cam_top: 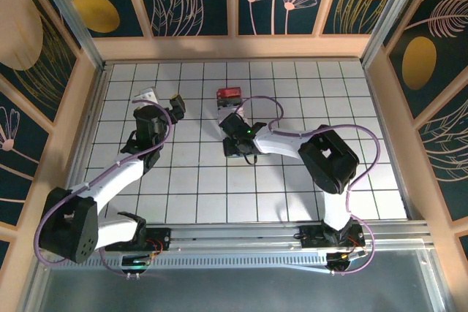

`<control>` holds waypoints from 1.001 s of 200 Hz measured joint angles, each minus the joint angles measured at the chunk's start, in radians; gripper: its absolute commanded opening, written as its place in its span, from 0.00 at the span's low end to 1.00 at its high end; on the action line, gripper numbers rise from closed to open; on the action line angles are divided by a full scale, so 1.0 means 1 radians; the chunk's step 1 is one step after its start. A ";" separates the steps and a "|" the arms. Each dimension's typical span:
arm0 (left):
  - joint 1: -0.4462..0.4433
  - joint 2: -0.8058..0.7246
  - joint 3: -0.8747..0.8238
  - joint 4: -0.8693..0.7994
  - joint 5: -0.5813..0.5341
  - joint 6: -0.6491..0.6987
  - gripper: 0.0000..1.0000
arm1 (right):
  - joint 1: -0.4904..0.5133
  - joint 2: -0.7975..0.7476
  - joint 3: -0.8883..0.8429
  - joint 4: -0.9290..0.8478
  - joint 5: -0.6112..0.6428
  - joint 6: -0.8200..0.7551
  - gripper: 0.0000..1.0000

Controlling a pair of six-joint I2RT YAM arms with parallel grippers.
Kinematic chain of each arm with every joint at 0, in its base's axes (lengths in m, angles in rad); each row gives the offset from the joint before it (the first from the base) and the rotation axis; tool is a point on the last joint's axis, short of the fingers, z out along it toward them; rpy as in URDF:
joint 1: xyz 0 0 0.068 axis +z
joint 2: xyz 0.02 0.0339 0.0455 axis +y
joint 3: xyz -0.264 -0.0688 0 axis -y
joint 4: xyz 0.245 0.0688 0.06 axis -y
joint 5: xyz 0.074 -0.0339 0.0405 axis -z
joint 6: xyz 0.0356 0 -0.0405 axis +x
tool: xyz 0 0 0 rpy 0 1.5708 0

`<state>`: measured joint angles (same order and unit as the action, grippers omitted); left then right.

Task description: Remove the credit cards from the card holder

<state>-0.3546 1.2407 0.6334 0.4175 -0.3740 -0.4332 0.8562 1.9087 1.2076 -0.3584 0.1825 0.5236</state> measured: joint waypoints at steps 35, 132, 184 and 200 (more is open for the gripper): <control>0.000 0.006 0.000 0.001 0.011 -0.004 0.99 | -0.005 -0.001 -0.007 0.015 -0.029 -0.021 0.59; 0.000 0.010 0.000 0.002 0.031 -0.017 0.99 | -0.018 -0.077 -0.116 0.131 -0.234 -0.151 0.46; 0.000 0.010 0.000 0.002 0.037 -0.018 0.99 | -0.023 -0.099 -0.130 0.120 -0.255 -0.159 0.50; 0.000 0.010 0.000 0.002 0.037 -0.018 0.99 | -0.025 -0.100 -0.130 0.115 -0.252 -0.159 0.51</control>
<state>-0.3546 1.2503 0.6334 0.4191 -0.3370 -0.4507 0.8314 1.8084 1.0775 -0.2432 -0.0692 0.3649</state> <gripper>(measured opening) 0.988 0.507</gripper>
